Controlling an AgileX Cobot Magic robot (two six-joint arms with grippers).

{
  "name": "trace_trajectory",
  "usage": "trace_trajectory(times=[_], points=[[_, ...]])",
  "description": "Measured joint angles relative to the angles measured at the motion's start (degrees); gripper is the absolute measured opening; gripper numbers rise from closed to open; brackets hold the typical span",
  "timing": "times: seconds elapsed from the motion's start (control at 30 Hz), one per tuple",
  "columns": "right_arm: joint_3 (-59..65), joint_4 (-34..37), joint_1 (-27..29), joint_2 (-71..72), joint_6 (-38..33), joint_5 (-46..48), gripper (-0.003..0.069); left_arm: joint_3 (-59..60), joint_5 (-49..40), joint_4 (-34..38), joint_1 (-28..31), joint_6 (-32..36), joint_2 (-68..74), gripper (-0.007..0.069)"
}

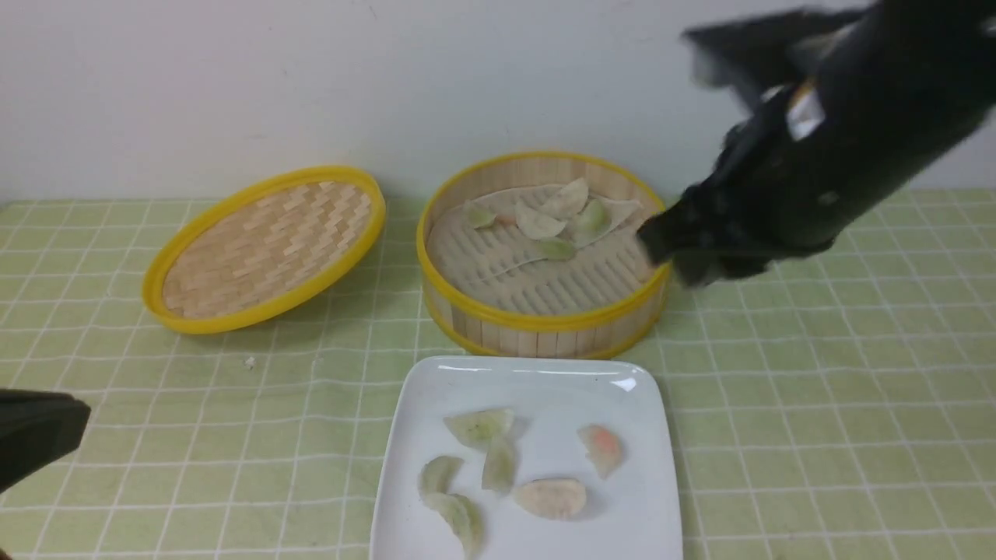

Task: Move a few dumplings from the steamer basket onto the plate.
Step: Use the right arm to put the dumpling into the plate

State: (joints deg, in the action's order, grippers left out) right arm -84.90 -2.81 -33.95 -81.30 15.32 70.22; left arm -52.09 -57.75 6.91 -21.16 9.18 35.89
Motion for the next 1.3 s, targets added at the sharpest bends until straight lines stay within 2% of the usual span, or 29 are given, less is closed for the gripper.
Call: trace_trajectory(times=[0.07, 0.13, 0.23, 0.4, 0.43, 0.47, 0.53, 0.63, 0.67, 0.7, 0.8, 0.93, 1.1, 1.3], points=[[1.70, -1.89, 0.00, 7.43, 2.61, -1.36, 0.0030, 0.00, 1.79, 0.00, 0.00, 0.00, 0.00, -0.0006], [6.44, -3.57, 0.00, 16.84, 5.31, -5.23, -0.0003, 0.00, 3.15, 0.00, 0.00, 0.00, 0.00, -0.0006], [13.93, -5.16, 0.00, 28.47, 7.35, -11.93, -0.0012, 0.00, 3.15, 0.26, 0.00, 0.00, 0.00, -0.0006], [35.68, -9.06, 0.00, 52.33, 8.26, -32.01, -0.0014, 0.00, 3.10, 2.85, 0.00, 0.00, 0.00, -0.0006], [36.54, -9.33, 0.00, 53.22, 8.30, -32.68, -0.0014, 0.00, 3.10, 3.10, 0.00, 0.00, 0.00, -0.0006], [42.91, -11.33, 0.00, 60.09, 8.84, -36.80, -0.0014, 0.00, 3.45, 5.07, 0.00, 0.00, 0.00, -0.0006], [48.81, -14.15, 0.00, 66.70, 10.53, -38.95, -0.0014, 0.00, 4.37, 7.52, 0.00, 0.05, 0.00, -0.0006], [54.69, -19.17, 0.00, 77.12, 16.91, -39.66, -0.0014, 0.00, 5.62, 10.48, 0.00, 1.14, 0.00, -0.0006], [56.95, -22.28, 0.00, 80.79, 21.18, -40.22, -0.0014, 0.04, 5.79, 11.01, 0.00, 2.05, 0.00, -0.0006], [57.16, -22.75, 0.00, 80.79, 21.18, -40.22, -0.0014, 0.06, 5.79, 11.01, 0.00, 2.19, 0.00, -0.0006], [58.26, -29.94, 0.00, 82.22, 29.39, -40.82, -0.0014, 1.04, 6.62, 12.45, 0.06, 2.64, -0.87, -0.0006], [58.43, -31.62, 0.00, 82.24, 32.42, -41.16, -0.0014, 3.84, 8.70, 14.08, 0.06, 2.64, -4.35, -0.0006], [58.50, -31.91, 0.00, 82.29, 32.88, -41.16, -0.0014, 10.24, 15.72, 14.98, 0.06, 1.91, -11.79, -0.0006], [58.50, -32.11, 0.00, 82.31, 33.01, -41.16, -0.0014, 15.39, 20.58, 22.84, 0.06, -0.46, -14.93, -0.0006]])
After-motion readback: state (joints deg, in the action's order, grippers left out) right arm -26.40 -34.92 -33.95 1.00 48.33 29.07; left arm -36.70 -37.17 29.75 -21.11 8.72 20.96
